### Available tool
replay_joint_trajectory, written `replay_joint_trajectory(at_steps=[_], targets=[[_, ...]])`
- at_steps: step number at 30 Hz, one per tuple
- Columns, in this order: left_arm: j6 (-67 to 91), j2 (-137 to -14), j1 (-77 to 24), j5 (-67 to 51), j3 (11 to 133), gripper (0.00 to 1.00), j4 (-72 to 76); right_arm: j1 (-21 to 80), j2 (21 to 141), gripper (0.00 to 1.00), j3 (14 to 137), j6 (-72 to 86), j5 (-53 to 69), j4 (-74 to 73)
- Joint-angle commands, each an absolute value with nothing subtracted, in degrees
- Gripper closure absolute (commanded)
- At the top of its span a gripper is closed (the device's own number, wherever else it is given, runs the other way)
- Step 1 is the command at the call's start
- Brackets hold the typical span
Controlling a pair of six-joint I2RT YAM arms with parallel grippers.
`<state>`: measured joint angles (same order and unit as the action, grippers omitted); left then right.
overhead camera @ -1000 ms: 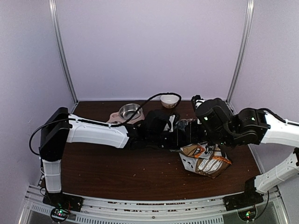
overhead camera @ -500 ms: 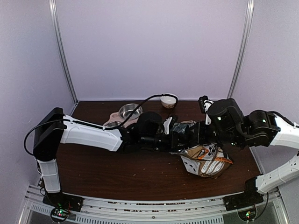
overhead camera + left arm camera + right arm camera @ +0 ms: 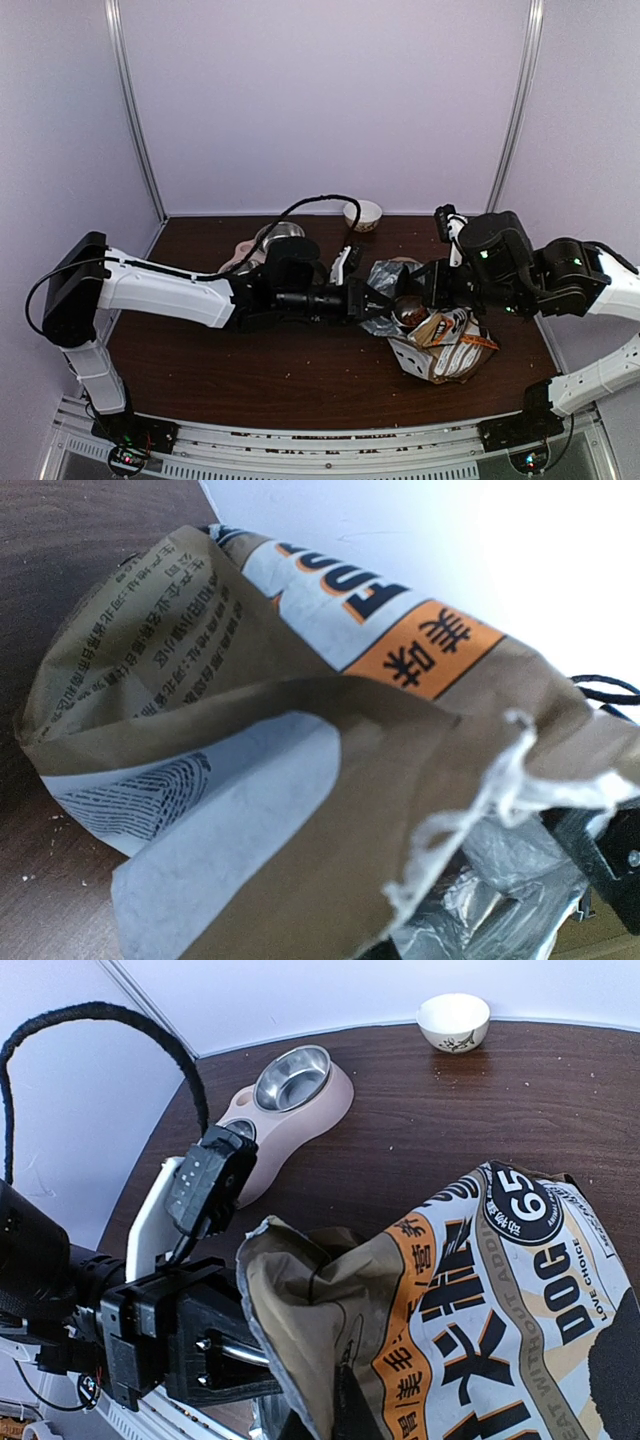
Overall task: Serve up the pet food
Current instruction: Collect the pet food from the pet food bag.
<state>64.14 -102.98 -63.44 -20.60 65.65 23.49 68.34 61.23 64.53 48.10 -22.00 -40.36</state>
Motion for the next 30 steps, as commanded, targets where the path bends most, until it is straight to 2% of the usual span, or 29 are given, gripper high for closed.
replay_joint_trajectory(at_steps=[1, 14, 30], targets=[[65.89, -98.00, -62.43, -19.84, 64.43, 1.00, 24.84, 68.34, 59.23, 1.00, 64.37, 49.28, -22.94, -37.64], [68.29, -89.52, -60.63, -18.24, 57.56, 1.00, 24.93, 67.96, 59.67, 1.00, 64.73, 49.00, -23.27, -37.79], [70.06, -79.76, -58.75, -21.98, 49.16, 1.00, 27.76, 67.29, 59.37, 1.00, 65.81, 48.69, -23.82, -39.06]])
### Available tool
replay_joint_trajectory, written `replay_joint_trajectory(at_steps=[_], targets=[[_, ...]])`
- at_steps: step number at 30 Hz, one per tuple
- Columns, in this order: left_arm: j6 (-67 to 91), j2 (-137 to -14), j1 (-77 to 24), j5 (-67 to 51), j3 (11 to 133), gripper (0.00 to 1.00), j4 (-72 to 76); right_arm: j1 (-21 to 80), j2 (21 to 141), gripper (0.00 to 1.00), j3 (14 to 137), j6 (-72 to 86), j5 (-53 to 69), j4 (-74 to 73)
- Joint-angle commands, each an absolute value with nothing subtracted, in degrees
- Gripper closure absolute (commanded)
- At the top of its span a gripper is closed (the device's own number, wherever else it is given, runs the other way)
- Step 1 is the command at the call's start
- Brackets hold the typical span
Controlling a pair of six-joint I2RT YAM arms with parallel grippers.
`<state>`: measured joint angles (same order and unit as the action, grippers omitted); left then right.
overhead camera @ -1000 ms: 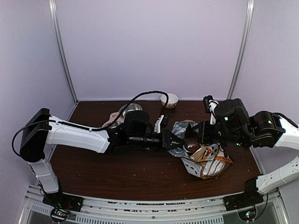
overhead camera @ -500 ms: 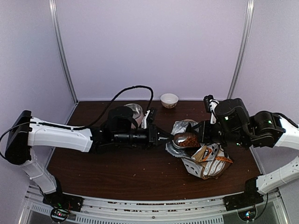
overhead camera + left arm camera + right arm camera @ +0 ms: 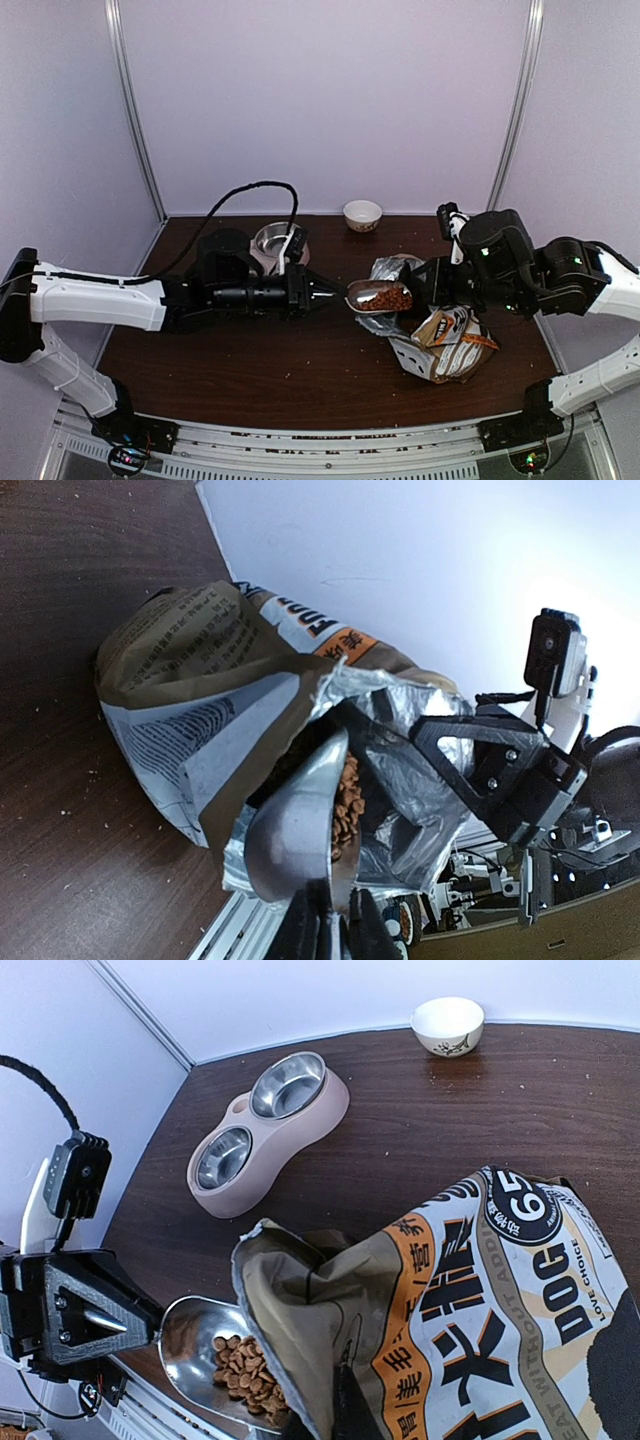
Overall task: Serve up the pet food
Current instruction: Collect the pet food from the pet food bag.
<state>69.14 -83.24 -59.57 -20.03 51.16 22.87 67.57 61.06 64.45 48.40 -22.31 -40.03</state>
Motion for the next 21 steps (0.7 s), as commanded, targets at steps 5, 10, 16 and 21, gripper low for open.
replay_joint_trajectory(at_steps=[5, 10, 16, 21], targets=[[70.82, -76.14, -57.73, -22.52, 46.16, 1.00, 28.05, 67.16, 59.49, 1.00, 66.09, 48.61, -23.91, -39.27], [73.99, -74.19, -57.07, -23.34, 44.19, 1.00, 33.13, 67.13, 59.83, 1.00, 66.31, 48.61, -23.84, -39.28], [76.73, -74.28, -56.69, -24.79, 44.01, 1.00, 37.88, 67.14, 60.28, 1.00, 66.78, 48.42, -23.68, -39.36], [77.68, -73.75, -56.28, -25.22, 43.60, 1.00, 39.77, 67.04, 60.23, 1.00, 66.84, 48.43, -23.85, -39.48]])
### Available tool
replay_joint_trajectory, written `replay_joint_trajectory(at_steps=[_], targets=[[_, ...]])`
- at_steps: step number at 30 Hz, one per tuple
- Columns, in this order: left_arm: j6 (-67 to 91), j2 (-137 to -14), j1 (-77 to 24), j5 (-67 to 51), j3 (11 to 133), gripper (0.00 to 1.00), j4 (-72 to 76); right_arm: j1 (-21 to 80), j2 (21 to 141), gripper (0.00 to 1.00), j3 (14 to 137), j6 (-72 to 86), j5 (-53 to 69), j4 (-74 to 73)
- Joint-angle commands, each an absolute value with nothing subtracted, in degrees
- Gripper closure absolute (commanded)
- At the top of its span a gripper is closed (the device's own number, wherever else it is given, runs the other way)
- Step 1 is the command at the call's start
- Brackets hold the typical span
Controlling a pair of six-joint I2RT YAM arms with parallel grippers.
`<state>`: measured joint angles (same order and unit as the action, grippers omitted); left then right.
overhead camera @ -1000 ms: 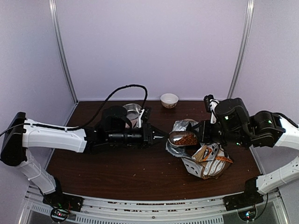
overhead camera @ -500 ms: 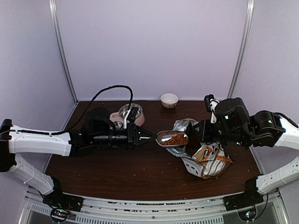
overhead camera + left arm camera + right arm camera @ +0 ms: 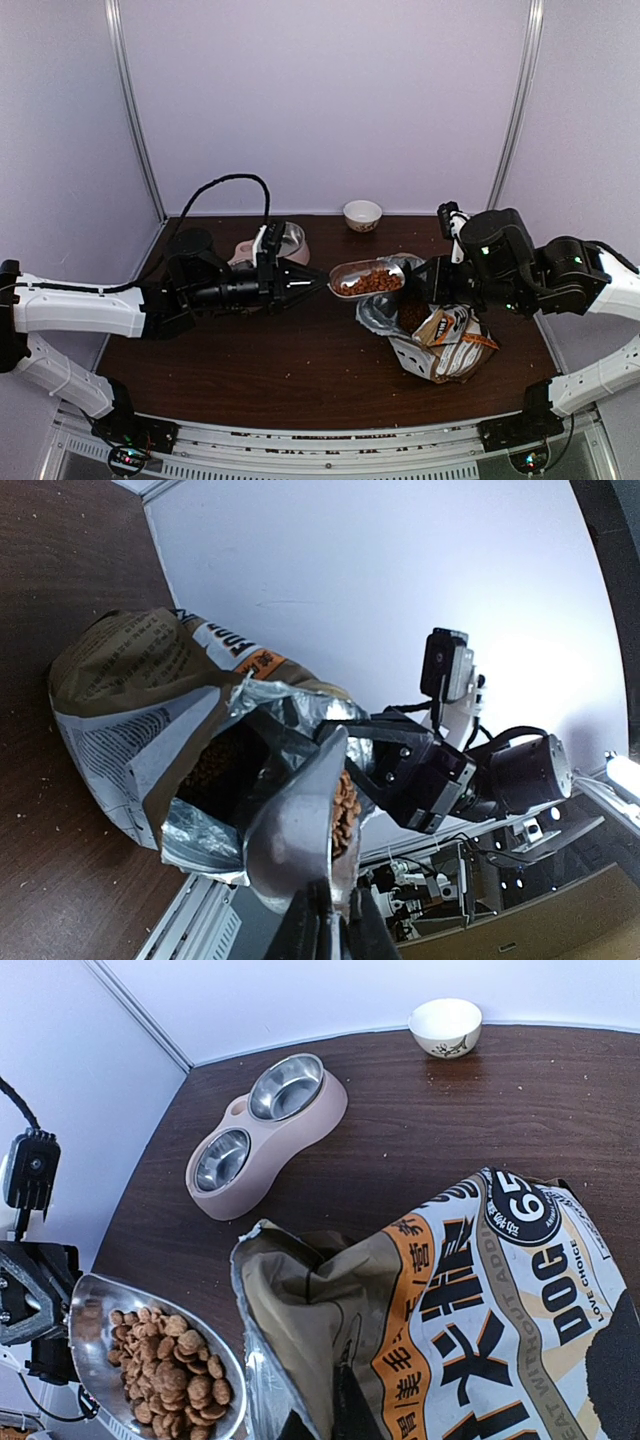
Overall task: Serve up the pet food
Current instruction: Collect the pet food from the pet food bag, then place the pet food in the pet food bowl.
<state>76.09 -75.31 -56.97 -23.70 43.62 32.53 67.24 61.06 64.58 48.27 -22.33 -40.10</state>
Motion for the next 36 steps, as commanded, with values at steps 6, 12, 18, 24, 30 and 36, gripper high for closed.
replay_joint_trajectory(at_steps=[6, 12, 18, 24, 30, 36], targets=[[79.07, -73.12, -56.01, -25.34, 43.11, 1.00, 41.05, 67.02, 60.21, 1.00, 66.62, 48.60, -23.92, -39.42], [79.19, -69.25, -53.34, -22.61, 40.34, 1.00, 37.19, 66.95, 59.86, 1.00, 66.25, 48.69, -23.95, -39.37], [78.97, -64.52, -48.21, -21.34, 35.80, 1.00, 32.48, 66.89, 59.67, 1.00, 65.82, 48.67, -23.99, -39.37], [77.04, -58.27, -42.17, -20.57, 31.19, 1.00, 26.48, 66.84, 59.53, 1.00, 65.63, 48.61, -24.09, -39.31], [75.91, -52.14, -35.05, -21.70, 26.91, 1.00, 22.06, 66.72, 59.68, 1.00, 65.65, 48.51, -23.93, -39.07], [74.95, -47.95, -27.07, -24.01, 22.97, 1.00, 19.44, 66.67, 59.84, 1.00, 65.45, 48.45, -23.93, -39.17]])
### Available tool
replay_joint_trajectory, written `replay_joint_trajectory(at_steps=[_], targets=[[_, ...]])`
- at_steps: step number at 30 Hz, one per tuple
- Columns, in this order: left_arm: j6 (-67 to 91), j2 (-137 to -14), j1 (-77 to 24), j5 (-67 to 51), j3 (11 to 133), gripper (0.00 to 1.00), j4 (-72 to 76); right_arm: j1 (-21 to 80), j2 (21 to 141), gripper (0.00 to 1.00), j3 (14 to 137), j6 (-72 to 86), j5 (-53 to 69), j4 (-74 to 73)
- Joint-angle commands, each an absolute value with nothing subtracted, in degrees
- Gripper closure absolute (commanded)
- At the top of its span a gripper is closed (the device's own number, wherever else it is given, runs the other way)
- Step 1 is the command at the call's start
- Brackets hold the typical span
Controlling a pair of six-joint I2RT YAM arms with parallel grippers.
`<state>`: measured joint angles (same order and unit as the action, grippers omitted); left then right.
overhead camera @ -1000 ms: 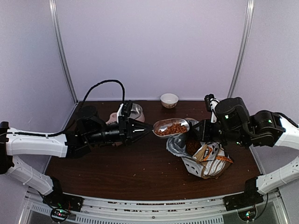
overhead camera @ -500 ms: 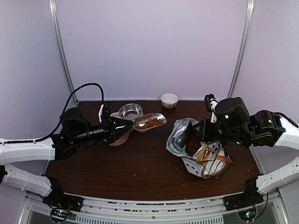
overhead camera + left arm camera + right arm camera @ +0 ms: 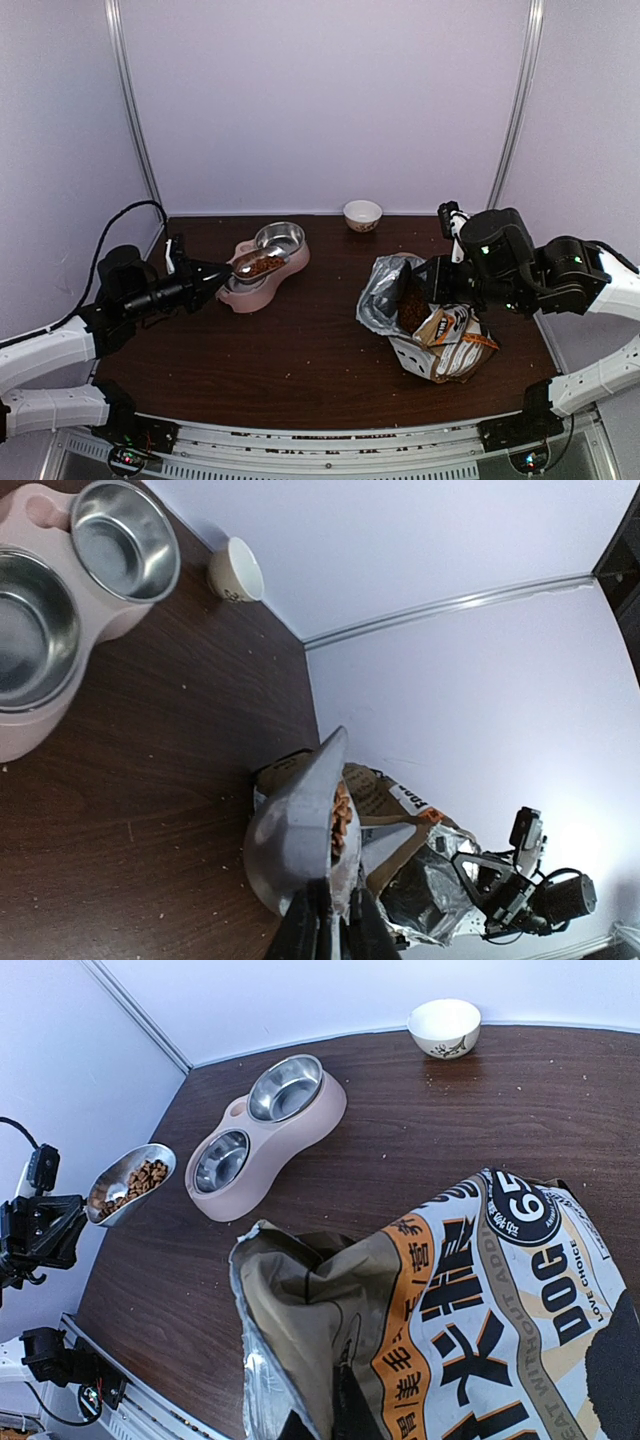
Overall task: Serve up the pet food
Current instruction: Place the pet food in the pet food bowl.
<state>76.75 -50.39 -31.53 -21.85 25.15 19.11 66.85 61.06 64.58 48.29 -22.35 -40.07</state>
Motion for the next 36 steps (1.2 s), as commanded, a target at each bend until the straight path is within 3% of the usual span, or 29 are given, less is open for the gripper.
replay_joint_trajectory(at_steps=[1, 12, 36], targets=[[74.70, -47.42, -25.89, -24.34, 22.46, 1.00, 18.91, 66.62, 59.85, 1.00, 65.48, 48.43, -23.94, -39.15], [67.96, -48.57, -14.11, -27.18, 20.13, 1.00, 14.70, 66.58, 59.94, 1.00, 65.48, 48.35, -23.82, -38.98], [58.89, -63.75, -8.58, -26.14, 25.59, 1.00, 14.23, 66.45, 59.80, 1.00, 65.13, 48.60, -23.55, -38.80]])
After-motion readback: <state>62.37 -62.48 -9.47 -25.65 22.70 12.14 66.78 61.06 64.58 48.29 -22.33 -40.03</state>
